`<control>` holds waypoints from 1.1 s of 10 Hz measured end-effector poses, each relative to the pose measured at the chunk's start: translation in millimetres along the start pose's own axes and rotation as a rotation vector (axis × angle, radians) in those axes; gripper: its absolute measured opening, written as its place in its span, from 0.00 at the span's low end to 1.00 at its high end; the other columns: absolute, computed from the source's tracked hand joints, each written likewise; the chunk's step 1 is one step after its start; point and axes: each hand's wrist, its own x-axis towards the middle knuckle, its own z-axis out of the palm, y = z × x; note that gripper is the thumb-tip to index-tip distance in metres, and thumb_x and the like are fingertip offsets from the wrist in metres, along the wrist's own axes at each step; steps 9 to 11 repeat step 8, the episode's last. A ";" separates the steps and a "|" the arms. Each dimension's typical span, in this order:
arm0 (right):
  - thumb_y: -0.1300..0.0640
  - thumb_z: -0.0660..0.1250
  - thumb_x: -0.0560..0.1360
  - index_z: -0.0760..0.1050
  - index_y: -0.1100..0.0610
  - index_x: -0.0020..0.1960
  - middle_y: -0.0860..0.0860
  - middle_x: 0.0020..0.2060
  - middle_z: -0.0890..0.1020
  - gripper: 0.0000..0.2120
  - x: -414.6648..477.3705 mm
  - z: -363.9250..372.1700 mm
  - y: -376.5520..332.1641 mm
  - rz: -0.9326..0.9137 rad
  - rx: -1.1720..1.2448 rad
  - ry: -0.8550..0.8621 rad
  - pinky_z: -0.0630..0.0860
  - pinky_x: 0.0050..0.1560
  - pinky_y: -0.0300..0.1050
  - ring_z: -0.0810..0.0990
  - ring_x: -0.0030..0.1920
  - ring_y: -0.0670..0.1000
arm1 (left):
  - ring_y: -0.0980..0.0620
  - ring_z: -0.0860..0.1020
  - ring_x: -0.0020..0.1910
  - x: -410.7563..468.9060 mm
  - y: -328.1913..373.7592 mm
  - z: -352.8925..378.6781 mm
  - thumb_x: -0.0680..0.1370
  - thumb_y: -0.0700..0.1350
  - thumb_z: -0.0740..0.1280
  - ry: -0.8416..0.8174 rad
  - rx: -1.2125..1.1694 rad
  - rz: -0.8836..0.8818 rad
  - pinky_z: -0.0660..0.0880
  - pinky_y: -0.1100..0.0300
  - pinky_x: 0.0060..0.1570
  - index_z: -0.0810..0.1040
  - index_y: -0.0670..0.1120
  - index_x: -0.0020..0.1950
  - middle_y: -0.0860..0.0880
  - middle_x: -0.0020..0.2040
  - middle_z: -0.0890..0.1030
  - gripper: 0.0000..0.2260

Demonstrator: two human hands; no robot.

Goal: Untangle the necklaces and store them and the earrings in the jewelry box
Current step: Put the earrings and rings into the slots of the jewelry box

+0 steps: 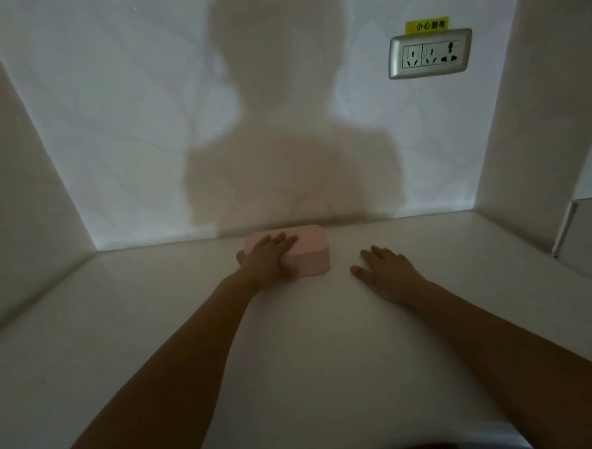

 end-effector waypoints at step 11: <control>0.39 0.45 0.80 0.45 0.52 0.77 0.55 0.77 0.48 0.30 45.0 -13.3 -6.5 0.045 -0.008 -0.148 0.48 0.75 0.57 0.48 0.76 0.57 | 0.43 0.46 0.76 85.0 -15.6 1.1 0.76 0.56 0.65 -0.039 -0.035 -0.066 0.51 0.35 0.69 0.49 0.53 0.77 0.48 0.77 0.50 0.35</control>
